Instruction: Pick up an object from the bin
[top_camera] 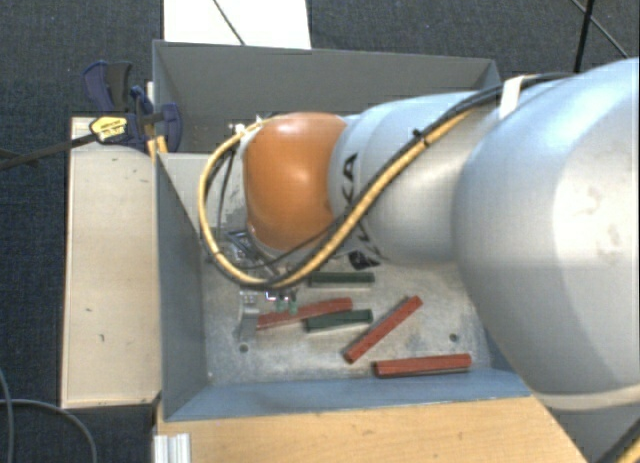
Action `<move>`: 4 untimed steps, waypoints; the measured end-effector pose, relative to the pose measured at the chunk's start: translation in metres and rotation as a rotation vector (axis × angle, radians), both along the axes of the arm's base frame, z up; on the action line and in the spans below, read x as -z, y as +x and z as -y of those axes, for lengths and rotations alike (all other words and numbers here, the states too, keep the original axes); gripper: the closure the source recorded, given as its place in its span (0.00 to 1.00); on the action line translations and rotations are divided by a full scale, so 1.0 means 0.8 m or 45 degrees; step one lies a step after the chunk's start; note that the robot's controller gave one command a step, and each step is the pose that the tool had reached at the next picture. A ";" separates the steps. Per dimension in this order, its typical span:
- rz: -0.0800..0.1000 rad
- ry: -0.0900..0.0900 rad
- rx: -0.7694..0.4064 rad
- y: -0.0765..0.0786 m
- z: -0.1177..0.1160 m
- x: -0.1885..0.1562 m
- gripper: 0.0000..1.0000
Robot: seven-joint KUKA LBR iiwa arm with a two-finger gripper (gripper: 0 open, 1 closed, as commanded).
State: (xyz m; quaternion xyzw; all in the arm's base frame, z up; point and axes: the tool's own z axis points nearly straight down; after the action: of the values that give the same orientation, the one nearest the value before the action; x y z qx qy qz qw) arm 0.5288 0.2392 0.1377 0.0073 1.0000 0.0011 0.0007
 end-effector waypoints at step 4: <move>0.005 -0.006 -0.711 0.004 0.077 0.084 0.00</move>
Offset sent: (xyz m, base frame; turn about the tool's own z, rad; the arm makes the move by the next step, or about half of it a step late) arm 0.0204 0.0026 -0.0677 -0.1513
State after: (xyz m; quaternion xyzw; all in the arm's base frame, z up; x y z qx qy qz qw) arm 0.5320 0.1776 0.0702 -0.2687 0.9632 -0.0010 0.0024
